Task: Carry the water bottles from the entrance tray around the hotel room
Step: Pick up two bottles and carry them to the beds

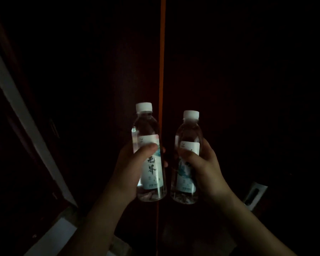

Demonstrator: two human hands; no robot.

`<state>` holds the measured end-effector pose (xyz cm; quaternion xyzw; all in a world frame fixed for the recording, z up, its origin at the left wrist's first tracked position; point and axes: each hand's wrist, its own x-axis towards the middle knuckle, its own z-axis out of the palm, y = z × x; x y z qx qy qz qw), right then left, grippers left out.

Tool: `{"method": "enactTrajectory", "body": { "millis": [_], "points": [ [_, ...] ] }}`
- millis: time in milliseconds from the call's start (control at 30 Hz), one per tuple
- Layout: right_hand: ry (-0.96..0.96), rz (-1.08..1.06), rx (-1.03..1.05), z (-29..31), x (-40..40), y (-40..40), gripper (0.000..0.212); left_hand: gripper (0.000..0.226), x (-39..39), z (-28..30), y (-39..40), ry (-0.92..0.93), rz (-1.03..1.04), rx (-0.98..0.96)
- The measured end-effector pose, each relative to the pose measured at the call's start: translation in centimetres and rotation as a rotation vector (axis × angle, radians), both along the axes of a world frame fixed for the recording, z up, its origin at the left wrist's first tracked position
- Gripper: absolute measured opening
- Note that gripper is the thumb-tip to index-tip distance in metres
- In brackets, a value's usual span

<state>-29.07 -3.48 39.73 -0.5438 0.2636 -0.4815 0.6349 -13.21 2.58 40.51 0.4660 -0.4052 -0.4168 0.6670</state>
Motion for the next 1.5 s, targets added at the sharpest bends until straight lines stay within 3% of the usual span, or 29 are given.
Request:
{"method": "enactTrajectory", "body": {
  "millis": [67,233,433,733,967,1067,1233,1333,1500],
  "points": [
    [0.007,-0.053,-0.024,1.3,0.0,0.8,0.044,0.029,0.3,1.3,0.0,-0.015,-0.07,-0.023],
    [0.032,-0.27,-0.056,3.6,-2.0,2.8,0.042,0.045,-0.7,3.5,-1.4,-0.069,-0.282,-0.075],
    [0.079,-0.601,-0.076,5.2,-10.2,7.5,0.033,0.046,-8.0,4.3,-2.7,-0.031,-0.581,-0.098],
    [-0.052,-1.095,-0.077,5.4,-27.4,21.4,0.045,0.067,-29.6,3.9,3.1,-0.023,-1.118,-0.052],
    [-0.079,-1.43,-0.071,5.4,-39.9,34.0,0.061,0.082,-47.0,3.6,12.5,-0.129,-1.395,-0.067],
    [-0.057,-1.513,-0.077,5.3,-44.9,39.4,0.057,0.103,-53.5,4.3,16.4,-0.144,-1.565,-0.027],
    [-0.081,-1.641,-0.104,5.1,-52.4,47.3,0.04,0.102,-61.9,4.5,22.3,-0.114,-1.675,-0.022],
    [-0.109,-1.72,-0.09,4.6,-55.8,50.9,0.041,0.115,-66.4,4.3,25.3,-0.111,-1.702,-0.049],
    [-0.135,-1.848,-0.049,3.5,-61.4,54.2,0.049,0.105,-73.9,3.8,27.5,-0.109,-1.768,-0.071]
  ]
}}
